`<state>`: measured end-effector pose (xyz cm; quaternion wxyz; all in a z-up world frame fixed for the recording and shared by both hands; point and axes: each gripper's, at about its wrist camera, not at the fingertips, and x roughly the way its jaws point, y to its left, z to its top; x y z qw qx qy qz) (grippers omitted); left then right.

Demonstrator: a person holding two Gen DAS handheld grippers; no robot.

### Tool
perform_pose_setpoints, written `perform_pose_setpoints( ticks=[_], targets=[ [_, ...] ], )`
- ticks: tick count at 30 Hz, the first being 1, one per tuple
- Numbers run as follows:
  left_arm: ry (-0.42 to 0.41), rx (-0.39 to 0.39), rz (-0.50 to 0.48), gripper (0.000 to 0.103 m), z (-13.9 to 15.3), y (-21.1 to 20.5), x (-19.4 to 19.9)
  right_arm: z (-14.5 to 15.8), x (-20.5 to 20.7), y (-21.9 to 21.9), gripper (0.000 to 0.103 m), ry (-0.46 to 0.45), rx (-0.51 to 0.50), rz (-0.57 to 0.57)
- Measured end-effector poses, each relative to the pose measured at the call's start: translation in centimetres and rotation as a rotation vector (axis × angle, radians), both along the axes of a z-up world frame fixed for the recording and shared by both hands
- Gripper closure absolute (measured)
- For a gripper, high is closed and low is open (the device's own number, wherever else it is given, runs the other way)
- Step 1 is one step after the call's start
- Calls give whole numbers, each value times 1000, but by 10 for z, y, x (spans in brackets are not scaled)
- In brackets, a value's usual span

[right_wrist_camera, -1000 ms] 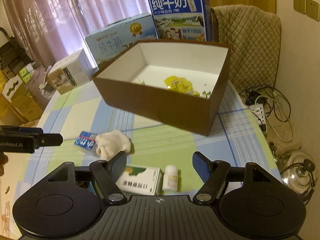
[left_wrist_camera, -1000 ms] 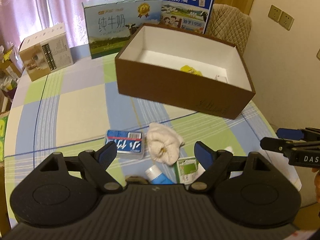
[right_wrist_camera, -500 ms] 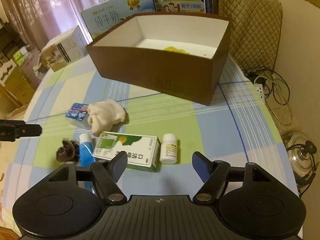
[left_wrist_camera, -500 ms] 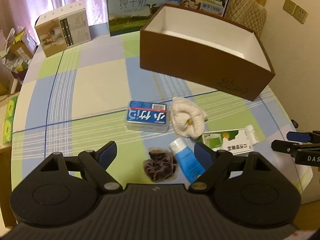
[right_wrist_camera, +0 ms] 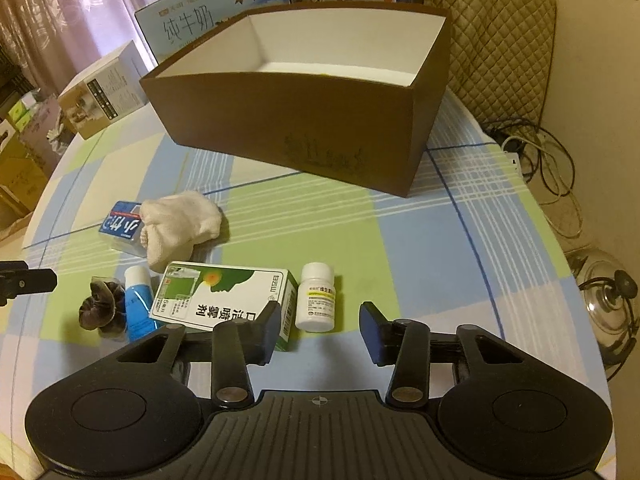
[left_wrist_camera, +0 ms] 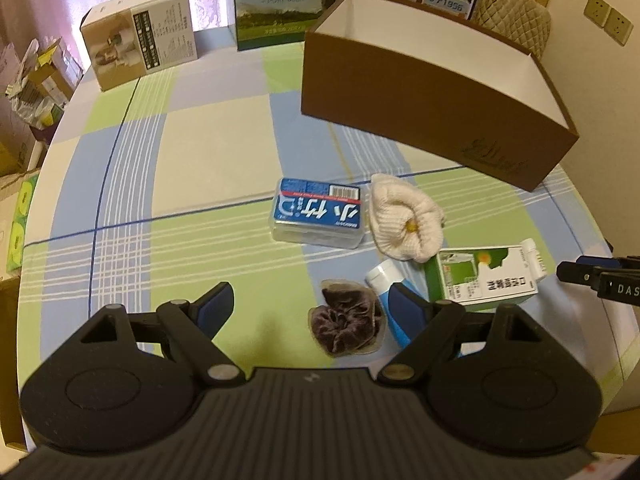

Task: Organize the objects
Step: 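Move both tools back over the remaining items on the table, then grasp the white pill bottle with the right gripper while the left gripper grasps the dark brown packet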

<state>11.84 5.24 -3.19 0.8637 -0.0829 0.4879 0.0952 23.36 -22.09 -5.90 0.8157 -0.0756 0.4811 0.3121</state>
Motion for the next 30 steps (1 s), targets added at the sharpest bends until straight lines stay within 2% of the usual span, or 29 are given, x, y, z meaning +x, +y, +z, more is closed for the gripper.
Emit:
perform_pose_setpoints(
  ticks=[17, 19, 25, 30],
  targets=[
    [10, -7, -23, 21, -12, 1, 3, -32, 22, 20, 74, 21, -40, 30],
    [7, -10, -33, 22, -11, 0, 2, -35, 23, 23, 80, 24, -47, 40],
    [-7, -31, -74, 23, -15, -5, 2, -38, 24, 28, 80, 2, -70, 75],
    [16, -50, -95, 29, -27, -11, 6, -37, 30, 24, 80, 0, -81, 60]
  ],
)
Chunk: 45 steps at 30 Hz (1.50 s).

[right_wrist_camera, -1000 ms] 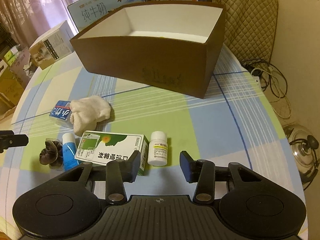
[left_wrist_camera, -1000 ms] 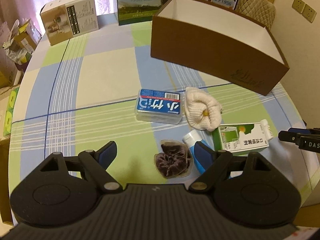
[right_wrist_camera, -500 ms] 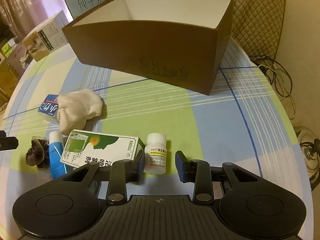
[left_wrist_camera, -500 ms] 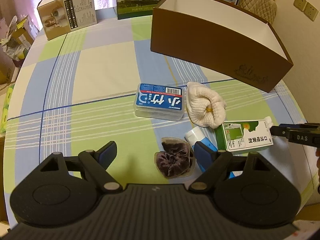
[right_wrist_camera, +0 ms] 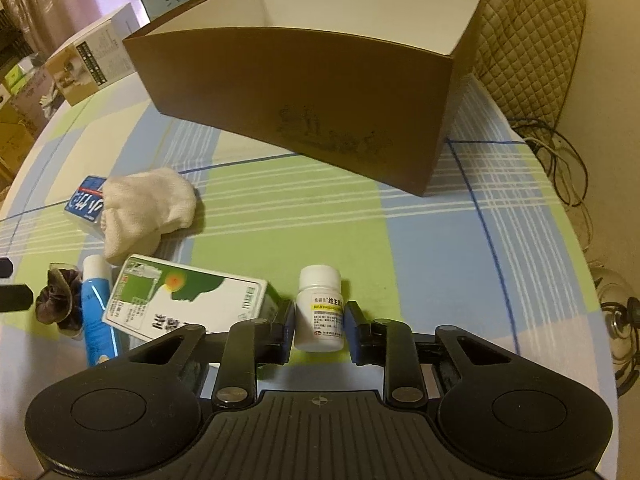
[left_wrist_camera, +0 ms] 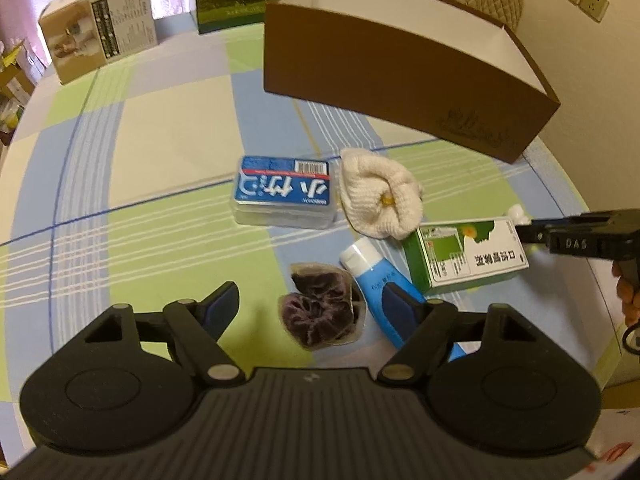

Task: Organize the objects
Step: 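Grasp the white pill bottle with the right gripper while the left gripper grasps the dark brown packet, then lift the pill bottle and brown packet and carry both over the brown box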

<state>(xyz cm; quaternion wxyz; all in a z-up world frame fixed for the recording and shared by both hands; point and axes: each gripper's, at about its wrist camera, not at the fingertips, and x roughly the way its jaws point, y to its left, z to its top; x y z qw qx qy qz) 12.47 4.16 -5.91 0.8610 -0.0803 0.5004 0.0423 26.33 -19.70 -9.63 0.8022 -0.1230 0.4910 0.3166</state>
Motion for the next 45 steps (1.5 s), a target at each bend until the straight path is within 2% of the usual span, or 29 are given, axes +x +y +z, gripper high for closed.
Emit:
perform_pose_setpoints(
  ticks=[6, 12, 14, 20, 32, 45],
  targets=[
    [39, 4, 13, 39, -18, -1, 8, 1, 5, -7, 80, 5, 7, -21],
    [71, 3, 28, 54, -31, -4, 18, -1, 5, -6, 80, 6, -2, -18],
    [83, -1, 25, 63, -34, -6, 19, -2, 4, -6, 80, 6, -2, -16],
    [91, 9, 17, 73, -38, -10, 20, -2, 3, -5, 80, 5, -3, -13],
    [84, 16, 23, 83, -34, -7, 17, -2, 2, -5, 80, -7, -2, 6],
    [50, 39, 80, 84, -13, 9, 5, -2, -2, -11, 80, -8, 5, 8]
  ],
)
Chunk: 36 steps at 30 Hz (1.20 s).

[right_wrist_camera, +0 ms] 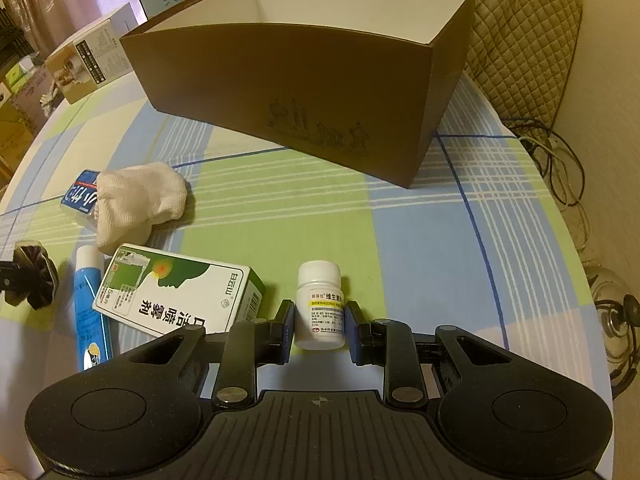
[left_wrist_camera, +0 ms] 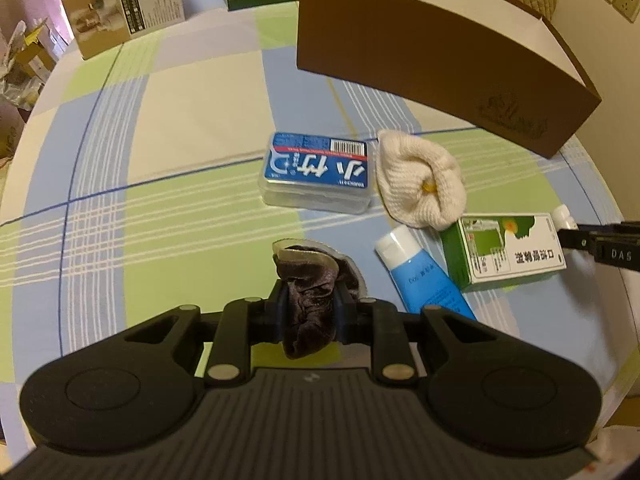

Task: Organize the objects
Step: 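Lift the pill bottle and brown packet and carry both over the brown box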

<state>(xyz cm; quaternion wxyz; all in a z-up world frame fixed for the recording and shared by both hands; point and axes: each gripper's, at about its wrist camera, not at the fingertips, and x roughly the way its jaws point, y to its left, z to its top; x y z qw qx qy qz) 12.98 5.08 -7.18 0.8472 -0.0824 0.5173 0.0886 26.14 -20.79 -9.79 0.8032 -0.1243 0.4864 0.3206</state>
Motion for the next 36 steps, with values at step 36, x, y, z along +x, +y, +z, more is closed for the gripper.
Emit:
perform_pose_setpoints(
  ticks=[36],
  targets=[
    [-282, -7, -163, 84, 93, -65, 71, 105, 7, 17, 80, -147, 230, 118]
  ],
)
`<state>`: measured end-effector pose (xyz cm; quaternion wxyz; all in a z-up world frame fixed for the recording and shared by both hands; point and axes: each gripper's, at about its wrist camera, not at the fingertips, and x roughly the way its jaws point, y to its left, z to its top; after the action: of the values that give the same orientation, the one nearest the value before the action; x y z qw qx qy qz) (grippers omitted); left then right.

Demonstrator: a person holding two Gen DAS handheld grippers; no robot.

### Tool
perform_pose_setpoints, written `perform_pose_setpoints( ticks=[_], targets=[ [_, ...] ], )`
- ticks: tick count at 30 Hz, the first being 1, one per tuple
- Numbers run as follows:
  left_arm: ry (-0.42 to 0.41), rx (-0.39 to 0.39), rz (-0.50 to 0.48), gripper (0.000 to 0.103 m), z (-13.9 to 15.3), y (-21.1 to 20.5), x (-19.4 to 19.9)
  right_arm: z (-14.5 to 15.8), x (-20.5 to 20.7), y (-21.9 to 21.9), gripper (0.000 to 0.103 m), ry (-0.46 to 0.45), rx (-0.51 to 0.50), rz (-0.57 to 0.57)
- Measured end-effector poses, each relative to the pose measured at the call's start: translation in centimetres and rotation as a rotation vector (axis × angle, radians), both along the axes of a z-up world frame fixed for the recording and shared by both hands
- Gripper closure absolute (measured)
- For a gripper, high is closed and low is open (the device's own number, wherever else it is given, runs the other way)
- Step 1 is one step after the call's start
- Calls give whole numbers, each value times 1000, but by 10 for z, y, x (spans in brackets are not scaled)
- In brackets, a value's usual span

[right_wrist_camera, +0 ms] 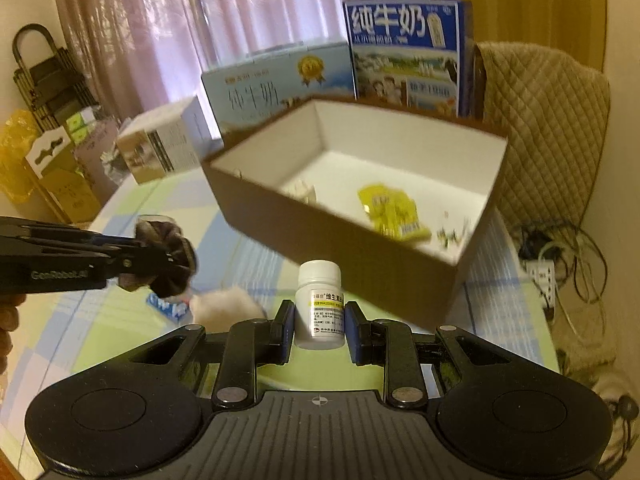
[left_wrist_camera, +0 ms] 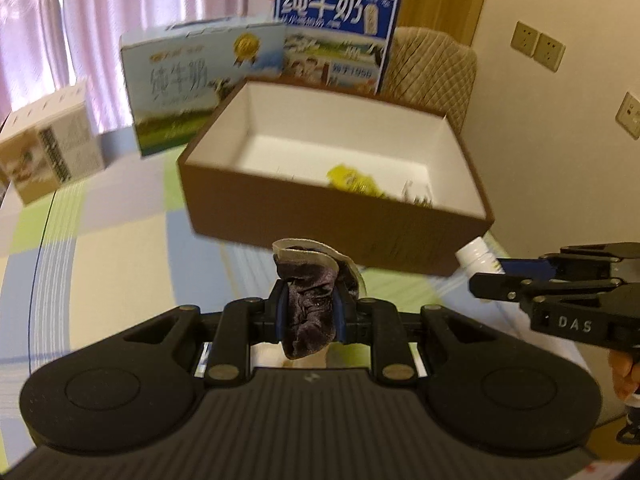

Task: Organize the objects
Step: 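Lift the pill bottle and brown packet and carry both over the brown box, then lower both items into the box and open both grippers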

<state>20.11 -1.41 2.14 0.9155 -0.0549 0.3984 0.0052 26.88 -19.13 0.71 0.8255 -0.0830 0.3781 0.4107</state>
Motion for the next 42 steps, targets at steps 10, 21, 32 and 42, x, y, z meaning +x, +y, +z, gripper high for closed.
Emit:
perform_pose_setpoints(
  ticks=[10, 21, 32, 42],
  targets=[
    [-73, 19, -33, 84, 24, -14, 59, 24, 45, 14, 80, -61, 51, 1],
    [-56, 19, -46, 84, 18, -21, 127, 19, 108, 31, 80, -73, 12, -12],
    [92, -10, -48, 84, -18, -19, 186, -24, 148, 54, 80, 19, -118, 29],
    [210, 24, -83, 84, -50, -16, 209, -46, 160, 71, 80, 40, -225, 99]
  ],
)
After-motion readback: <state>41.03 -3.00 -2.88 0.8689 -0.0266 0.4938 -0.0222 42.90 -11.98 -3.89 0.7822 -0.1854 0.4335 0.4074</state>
